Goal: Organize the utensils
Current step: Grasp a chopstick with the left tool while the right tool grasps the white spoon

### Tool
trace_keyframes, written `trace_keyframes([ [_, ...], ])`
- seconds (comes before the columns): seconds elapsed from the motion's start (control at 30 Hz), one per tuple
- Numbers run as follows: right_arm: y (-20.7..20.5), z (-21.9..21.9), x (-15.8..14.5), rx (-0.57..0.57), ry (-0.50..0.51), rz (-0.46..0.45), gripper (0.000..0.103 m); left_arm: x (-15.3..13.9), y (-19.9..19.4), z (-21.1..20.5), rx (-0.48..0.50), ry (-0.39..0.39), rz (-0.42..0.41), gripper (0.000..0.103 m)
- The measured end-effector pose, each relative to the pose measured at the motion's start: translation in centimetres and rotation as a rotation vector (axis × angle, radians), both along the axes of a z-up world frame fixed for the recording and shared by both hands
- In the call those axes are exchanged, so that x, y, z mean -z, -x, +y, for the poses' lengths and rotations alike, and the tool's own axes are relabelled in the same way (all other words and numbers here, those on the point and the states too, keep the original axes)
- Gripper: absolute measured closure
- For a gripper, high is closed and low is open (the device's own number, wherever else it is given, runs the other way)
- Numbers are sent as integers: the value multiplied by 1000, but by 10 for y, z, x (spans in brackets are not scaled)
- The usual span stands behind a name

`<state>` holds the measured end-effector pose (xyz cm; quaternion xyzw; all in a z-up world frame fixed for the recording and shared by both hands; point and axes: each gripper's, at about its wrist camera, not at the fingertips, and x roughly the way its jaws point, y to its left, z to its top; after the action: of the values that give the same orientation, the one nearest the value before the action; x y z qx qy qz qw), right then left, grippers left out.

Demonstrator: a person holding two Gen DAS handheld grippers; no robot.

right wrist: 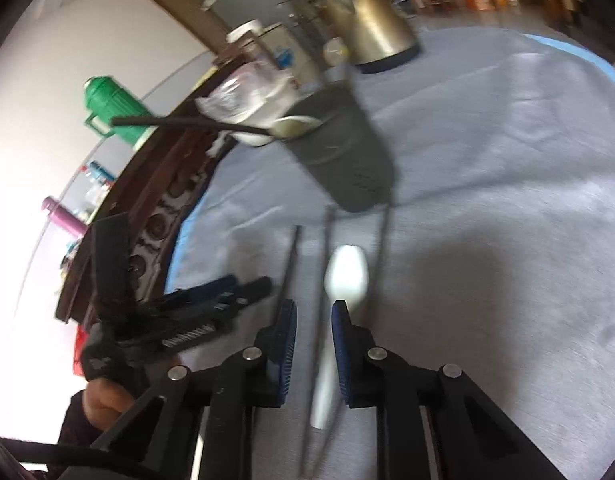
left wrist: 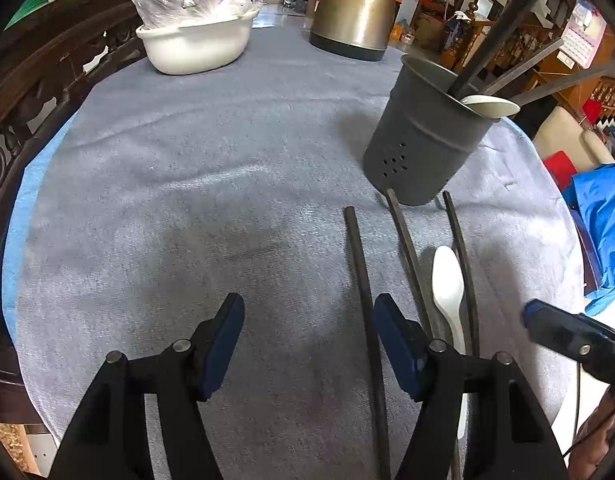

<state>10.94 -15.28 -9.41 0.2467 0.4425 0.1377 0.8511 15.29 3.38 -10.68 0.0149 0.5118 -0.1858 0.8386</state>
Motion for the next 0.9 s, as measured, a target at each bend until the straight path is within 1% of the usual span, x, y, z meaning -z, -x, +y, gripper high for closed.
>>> trace_keyframes([
  [0.07,-7,8,5,-11,-3,30,84,-2,5,4,2,6,-3,35],
  [0.17,-12,7,21,-19,-53,92,84,-2,3,1,14,23,-4,35],
  [0.27,-16,5,34,-14,-42,142,84,1,3,-6,22,20,3,35],
  [0.33,-18,3,39,-6,-21,168,83,5,0,-9,29,10,3,39],
  [0.37,-19,0,41,5,-7,174,83,7,-2,-10,31,4,7,44],
  [0.4,-20,-4,43,14,0,176,83,9,-3,-11,31,-2,11,47],
  [0.5,-25,-13,41,58,47,175,83,11,-2,-13,27,-5,12,50],
  [0.6,-29,-10,35,40,29,154,83,10,-3,-15,30,-1,14,50],
  [0.67,-34,-4,31,50,57,135,82,10,-7,-16,30,6,20,50],
  [0.77,-46,3,33,48,91,135,82,5,-12,-16,34,21,19,50],
  [0.83,-53,3,38,54,82,146,82,5,-17,-20,41,21,19,50],
  [0.87,-58,5,40,53,81,149,82,7,-21,-21,43,21,21,53],
  [0.9,-61,7,42,48,86,148,82,9,-24,-23,44,23,30,61],
])
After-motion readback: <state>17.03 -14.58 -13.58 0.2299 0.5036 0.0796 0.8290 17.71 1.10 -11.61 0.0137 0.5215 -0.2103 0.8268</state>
